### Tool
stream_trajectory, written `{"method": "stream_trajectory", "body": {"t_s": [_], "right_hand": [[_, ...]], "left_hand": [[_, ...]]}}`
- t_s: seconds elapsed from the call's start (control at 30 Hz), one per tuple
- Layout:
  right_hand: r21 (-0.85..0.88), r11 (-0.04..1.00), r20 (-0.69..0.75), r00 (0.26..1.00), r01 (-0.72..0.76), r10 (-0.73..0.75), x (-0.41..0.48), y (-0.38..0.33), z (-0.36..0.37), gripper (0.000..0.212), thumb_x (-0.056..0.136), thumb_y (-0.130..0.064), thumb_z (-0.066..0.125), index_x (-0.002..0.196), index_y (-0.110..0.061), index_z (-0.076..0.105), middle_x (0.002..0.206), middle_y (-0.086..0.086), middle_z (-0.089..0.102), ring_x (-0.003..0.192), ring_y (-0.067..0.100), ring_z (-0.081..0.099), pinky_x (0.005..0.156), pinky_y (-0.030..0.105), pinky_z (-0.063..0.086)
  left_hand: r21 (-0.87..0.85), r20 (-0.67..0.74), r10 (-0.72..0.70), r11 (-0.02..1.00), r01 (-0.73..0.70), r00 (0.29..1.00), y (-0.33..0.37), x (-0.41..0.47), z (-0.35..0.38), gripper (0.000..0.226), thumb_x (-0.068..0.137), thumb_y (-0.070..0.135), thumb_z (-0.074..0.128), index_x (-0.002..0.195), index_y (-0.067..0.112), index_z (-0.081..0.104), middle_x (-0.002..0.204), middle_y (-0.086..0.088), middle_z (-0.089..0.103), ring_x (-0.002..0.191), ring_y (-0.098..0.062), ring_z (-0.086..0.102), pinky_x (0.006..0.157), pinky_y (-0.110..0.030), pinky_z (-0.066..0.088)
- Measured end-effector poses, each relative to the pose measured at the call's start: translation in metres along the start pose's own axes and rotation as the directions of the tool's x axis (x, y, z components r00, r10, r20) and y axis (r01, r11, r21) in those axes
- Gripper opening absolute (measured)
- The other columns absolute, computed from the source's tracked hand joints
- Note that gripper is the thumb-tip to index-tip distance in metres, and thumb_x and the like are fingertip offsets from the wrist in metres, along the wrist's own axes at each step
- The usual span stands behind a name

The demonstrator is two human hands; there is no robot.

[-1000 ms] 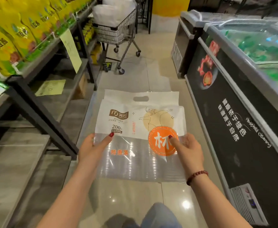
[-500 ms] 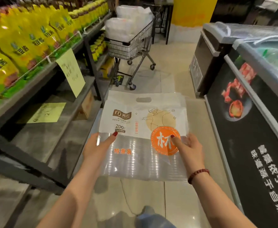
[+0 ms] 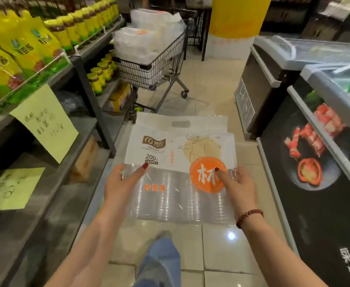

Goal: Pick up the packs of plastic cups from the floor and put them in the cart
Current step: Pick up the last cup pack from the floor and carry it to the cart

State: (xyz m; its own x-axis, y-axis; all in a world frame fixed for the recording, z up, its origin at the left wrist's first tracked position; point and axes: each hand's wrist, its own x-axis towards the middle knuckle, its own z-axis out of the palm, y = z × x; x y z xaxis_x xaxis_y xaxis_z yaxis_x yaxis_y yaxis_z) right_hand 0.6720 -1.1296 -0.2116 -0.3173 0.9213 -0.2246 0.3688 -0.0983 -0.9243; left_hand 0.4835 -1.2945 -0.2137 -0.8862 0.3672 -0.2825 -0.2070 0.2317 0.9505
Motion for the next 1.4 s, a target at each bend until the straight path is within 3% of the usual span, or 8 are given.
{"method": "stream_trajectory", "body": {"t_s": [0.13, 0.43, 0.57, 0.73, 0.87, 1.13, 1.3, 1.4], "right_hand": [[0.001, 1.0, -0.012, 0.999, -0.03, 0.03, 0.082, -0.039, 0.036, 0.062, 0.054, -0.065, 0.066, 0.105, -0.029, 0.062, 0.108, -0.008, 0.07, 0.099, 0.018, 0.067, 0.091, 0.049, 0.054], [0.017, 1.0, -0.031, 0.999, 0.009, -0.009, 0.238, -0.104, 0.086, 0.035, 0.069, -0.053, 0.074, 0.09, -0.027, 0.062, 0.101, -0.007, 0.071, 0.095, 0.018, 0.067, 0.09, 0.051, 0.053], [-0.004, 0.999, 0.014, 0.999, 0.04, -0.04, 0.323, -0.126, 0.116, 0.028, 0.074, -0.046, 0.075, 0.086, -0.025, 0.061, 0.1, -0.005, 0.071, 0.096, 0.022, 0.067, 0.089, 0.052, 0.053], [0.02, 0.998, 0.089, 0.994, 0.062, -0.064, 0.433, -0.16, 0.147, 0.067, 0.058, -0.065, 0.069, 0.104, -0.018, 0.059, 0.114, 0.001, 0.069, 0.107, 0.024, 0.065, 0.094, 0.053, 0.051], [0.012, 0.996, 0.126, 0.988, 0.091, -0.092, 0.511, -0.2, 0.166, 0.031, 0.071, -0.045, 0.075, 0.075, -0.025, 0.052, 0.101, -0.003, 0.07, 0.095, 0.023, 0.065, 0.085, 0.046, 0.051], [0.023, 0.983, 0.216, 0.96, 0.18, -0.18, 0.624, -0.272, 0.235, 0.043, 0.054, -0.06, 0.067, 0.069, -0.026, 0.045, 0.102, 0.002, 0.07, 0.095, 0.027, 0.064, 0.078, 0.042, 0.048], [0.11, 0.962, 0.221, 0.937, 0.251, -0.27, 0.675, -0.326, 0.298, 0.032, 0.079, -0.028, 0.077, 0.067, -0.03, 0.048, 0.071, -0.014, 0.058, 0.07, 0.011, 0.055, 0.063, 0.028, 0.038], [0.126, 0.948, 0.179, 0.933, 0.293, -0.312, 0.703, -0.36, 0.341, 0.035, 0.079, -0.028, 0.078, 0.065, -0.026, 0.046, 0.066, -0.012, 0.054, 0.065, 0.011, 0.051, 0.062, 0.03, 0.038]], "left_hand": [[0.009, 0.03, 0.013, 1.0, -0.013, 0.999, 0.034, 0.091, 0.032, 0.046, 0.082, 0.039, 0.075, 0.118, 0.019, 0.057, 0.1, 0.01, 0.063, 0.091, -0.01, 0.061, 0.066, -0.021, 0.044], [-0.005, 0.059, -0.002, 1.0, 0.002, 0.998, 0.109, 0.24, 0.097, 0.031, 0.081, 0.034, 0.077, 0.105, 0.023, 0.059, 0.09, 0.01, 0.066, 0.078, -0.006, 0.063, 0.056, -0.021, 0.044], [-0.028, 0.026, -0.014, 1.0, 0.015, 1.0, 0.128, 0.307, 0.125, 0.025, 0.079, 0.034, 0.079, 0.098, 0.028, 0.063, 0.095, 0.007, 0.071, 0.087, -0.014, 0.069, 0.068, -0.03, 0.053], [-0.031, -0.05, -0.016, 0.999, 0.015, 0.999, 0.159, 0.388, 0.168, 0.023, 0.077, 0.036, 0.08, 0.092, 0.031, 0.064, 0.1, 0.003, 0.072, 0.095, -0.022, 0.07, 0.086, -0.046, 0.056], [0.019, -0.088, 0.017, 1.0, -0.015, 0.996, 0.194, 0.447, 0.2, 0.029, 0.081, 0.04, 0.076, 0.106, 0.026, 0.068, 0.102, 0.007, 0.071, 0.095, -0.017, 0.069, 0.072, -0.031, 0.055], [0.085, -0.217, 0.019, 0.996, -0.001, 0.976, 0.252, 0.574, 0.211, 0.022, 0.076, 0.045, 0.078, 0.087, 0.029, 0.069, 0.097, 0.003, 0.072, 0.089, -0.021, 0.069, 0.082, -0.041, 0.056], [0.141, -0.214, 0.101, 0.987, -0.071, 0.972, 0.303, 0.676, 0.191, 0.053, 0.073, 0.051, 0.079, 0.114, 0.018, 0.067, 0.107, 0.0, 0.07, 0.089, -0.02, 0.068, 0.076, -0.037, 0.055], [0.172, -0.206, 0.132, 0.98, -0.097, 0.97, 0.337, 0.736, 0.178, 0.035, 0.078, 0.045, 0.076, 0.104, 0.025, 0.064, 0.091, 0.006, 0.066, 0.075, -0.009, 0.06, 0.067, -0.027, 0.047]]}}
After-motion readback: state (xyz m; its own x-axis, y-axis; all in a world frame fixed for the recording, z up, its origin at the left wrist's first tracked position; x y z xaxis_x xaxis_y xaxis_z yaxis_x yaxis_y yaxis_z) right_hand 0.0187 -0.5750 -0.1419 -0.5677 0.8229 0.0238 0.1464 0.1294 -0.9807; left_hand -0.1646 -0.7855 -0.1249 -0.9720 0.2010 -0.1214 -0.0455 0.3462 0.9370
